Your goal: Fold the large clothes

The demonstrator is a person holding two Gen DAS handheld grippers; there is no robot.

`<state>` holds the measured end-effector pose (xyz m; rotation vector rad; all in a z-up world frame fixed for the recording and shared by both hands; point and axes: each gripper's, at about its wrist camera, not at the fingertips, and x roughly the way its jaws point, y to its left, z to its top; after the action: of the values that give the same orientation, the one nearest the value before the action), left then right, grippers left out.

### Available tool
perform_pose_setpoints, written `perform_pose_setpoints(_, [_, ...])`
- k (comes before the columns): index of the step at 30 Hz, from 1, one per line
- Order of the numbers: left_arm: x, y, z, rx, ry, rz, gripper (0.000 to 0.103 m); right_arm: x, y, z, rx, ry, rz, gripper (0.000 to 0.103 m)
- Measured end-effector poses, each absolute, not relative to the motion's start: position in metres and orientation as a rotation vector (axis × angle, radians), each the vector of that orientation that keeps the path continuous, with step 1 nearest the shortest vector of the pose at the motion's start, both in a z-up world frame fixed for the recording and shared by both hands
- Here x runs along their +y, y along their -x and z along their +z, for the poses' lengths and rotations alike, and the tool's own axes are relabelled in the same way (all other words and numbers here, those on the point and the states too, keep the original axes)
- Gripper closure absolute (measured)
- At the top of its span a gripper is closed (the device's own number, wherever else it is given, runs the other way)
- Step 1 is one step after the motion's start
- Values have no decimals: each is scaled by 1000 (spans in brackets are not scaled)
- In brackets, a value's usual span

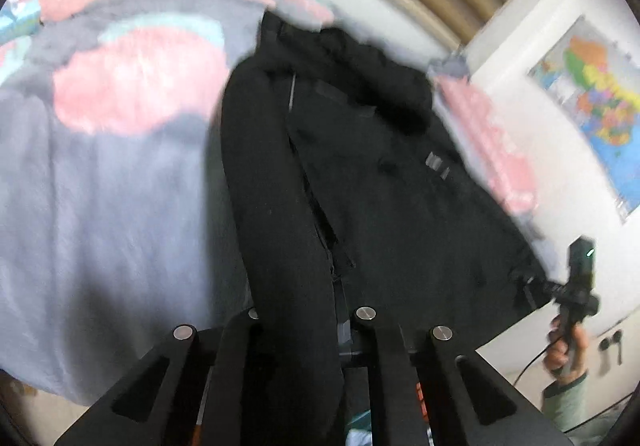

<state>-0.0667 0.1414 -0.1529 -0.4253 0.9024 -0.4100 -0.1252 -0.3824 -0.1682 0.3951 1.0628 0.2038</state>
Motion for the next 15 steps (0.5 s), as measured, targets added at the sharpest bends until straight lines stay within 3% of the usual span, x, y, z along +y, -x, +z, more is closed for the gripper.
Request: perform_pose_setpoints(15, [150, -26, -39, 637, 476, -492, 90, -416, 47, -51, 818, -447, 304, 83])
